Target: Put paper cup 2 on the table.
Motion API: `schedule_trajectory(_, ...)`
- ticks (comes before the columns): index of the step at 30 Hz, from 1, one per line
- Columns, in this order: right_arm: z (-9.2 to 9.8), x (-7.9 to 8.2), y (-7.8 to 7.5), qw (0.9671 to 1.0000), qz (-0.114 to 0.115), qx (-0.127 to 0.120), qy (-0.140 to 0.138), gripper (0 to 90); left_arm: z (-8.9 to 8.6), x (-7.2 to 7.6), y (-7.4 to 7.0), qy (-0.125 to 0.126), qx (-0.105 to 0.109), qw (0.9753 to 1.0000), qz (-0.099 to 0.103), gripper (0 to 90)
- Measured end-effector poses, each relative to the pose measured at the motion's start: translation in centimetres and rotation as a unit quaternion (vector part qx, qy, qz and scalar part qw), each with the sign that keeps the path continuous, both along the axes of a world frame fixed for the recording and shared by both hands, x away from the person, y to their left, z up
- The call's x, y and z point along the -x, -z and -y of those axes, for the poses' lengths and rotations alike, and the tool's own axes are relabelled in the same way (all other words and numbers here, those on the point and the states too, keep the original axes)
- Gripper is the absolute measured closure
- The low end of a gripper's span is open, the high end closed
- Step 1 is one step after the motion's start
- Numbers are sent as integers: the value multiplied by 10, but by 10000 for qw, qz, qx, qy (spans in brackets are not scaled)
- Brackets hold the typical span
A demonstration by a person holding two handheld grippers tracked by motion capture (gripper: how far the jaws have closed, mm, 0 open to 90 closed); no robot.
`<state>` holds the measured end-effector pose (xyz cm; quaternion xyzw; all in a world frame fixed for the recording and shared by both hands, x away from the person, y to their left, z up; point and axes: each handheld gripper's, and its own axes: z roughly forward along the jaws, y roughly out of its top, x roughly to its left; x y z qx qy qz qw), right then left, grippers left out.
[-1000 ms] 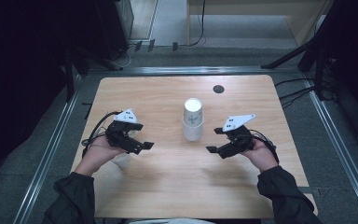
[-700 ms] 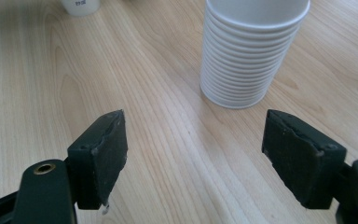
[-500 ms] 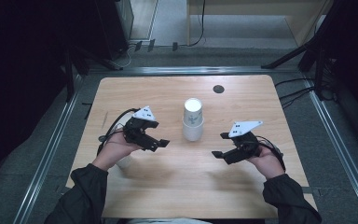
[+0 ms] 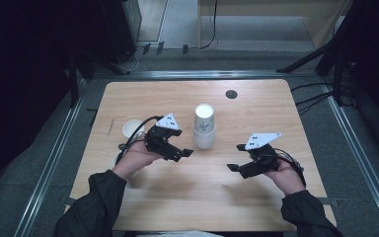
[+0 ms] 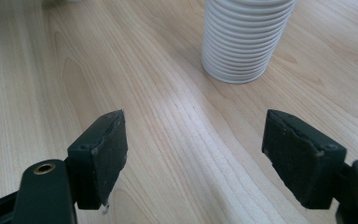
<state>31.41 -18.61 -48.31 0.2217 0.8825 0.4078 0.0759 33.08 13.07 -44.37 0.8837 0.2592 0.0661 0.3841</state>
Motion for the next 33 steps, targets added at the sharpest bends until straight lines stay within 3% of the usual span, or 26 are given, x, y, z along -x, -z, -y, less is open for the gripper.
schedule_trajectory(4,-5,3,3,10000,-4,37,-78,225,16,5,3,22,-43,10000,67,150)
schedule_trajectory(7,-6,3,3,9999,-5,32,-106,225,27,11,5,61,-62,9997,248,150)
schedule_trajectory(9,-9,4,4,9999,-7,54,-148,225,32,14,7,91,17,9998,202,150)
schedule_trajectory(13,-12,4,5,9998,-13,83,-199,225,44,20,14,149,-54,9995,255,149)
schedule_trajectory(20,-12,5,5,9997,-6,108,-215,226,51,22,25,170,-203,9994,239,150)
schedule_trajectory(22,-13,5,5,9996,-11,125,-238,225,52,23,31,183,-329,9989,296,149)
schedule_trajectory(25,-14,5,6,9996,5,139,-248,225,51,23,35,124,-316,9986,413,149)
schedule_trajectory(27,-15,4,6,9996,-10,145,-254,225,51,22,37,92,-255,9990,344,149)
schedule_trajectory(33,-17,3,7,9994,-31,178,-289,226,49,19,45,69,-422,9986,312,149)
